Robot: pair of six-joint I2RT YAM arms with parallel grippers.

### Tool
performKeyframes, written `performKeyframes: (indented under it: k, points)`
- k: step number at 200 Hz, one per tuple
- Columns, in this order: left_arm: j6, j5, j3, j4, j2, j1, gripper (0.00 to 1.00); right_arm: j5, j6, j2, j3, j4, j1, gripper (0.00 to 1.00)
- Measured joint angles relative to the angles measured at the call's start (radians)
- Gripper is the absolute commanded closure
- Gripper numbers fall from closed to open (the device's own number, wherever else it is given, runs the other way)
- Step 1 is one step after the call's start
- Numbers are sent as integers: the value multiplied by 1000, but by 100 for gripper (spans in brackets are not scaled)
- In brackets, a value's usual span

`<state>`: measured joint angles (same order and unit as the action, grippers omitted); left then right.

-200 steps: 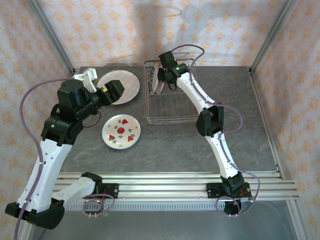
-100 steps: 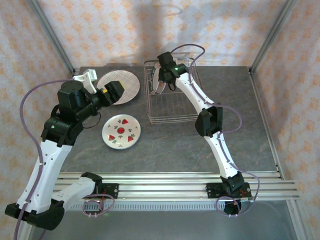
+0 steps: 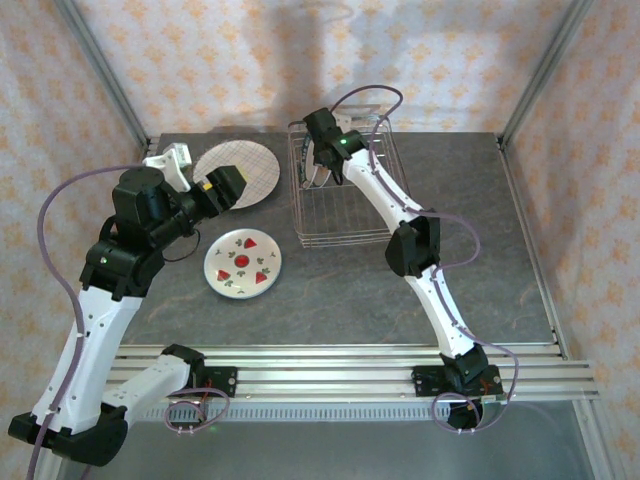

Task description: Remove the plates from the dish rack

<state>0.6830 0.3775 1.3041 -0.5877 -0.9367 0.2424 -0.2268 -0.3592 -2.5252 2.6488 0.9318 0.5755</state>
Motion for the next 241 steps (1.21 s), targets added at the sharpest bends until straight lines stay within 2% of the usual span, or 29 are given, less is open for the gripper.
performKeyframes:
  k: [48, 133, 195, 241]
  points:
    - [19, 0, -4, 2, 2, 0, 20, -58, -1, 42, 2, 33, 9, 100]
    - [106, 10, -5, 74, -18, 15, 19, -166, -9, 230, 2, 136, 6, 100]
    - [215, 8, -13, 181, -148, 148, 19, -158, -40, 406, -27, 220, -24, 100]
    - [370, 6, -61, 410, -322, 270, 18, -55, -72, 531, -85, 283, -108, 100]
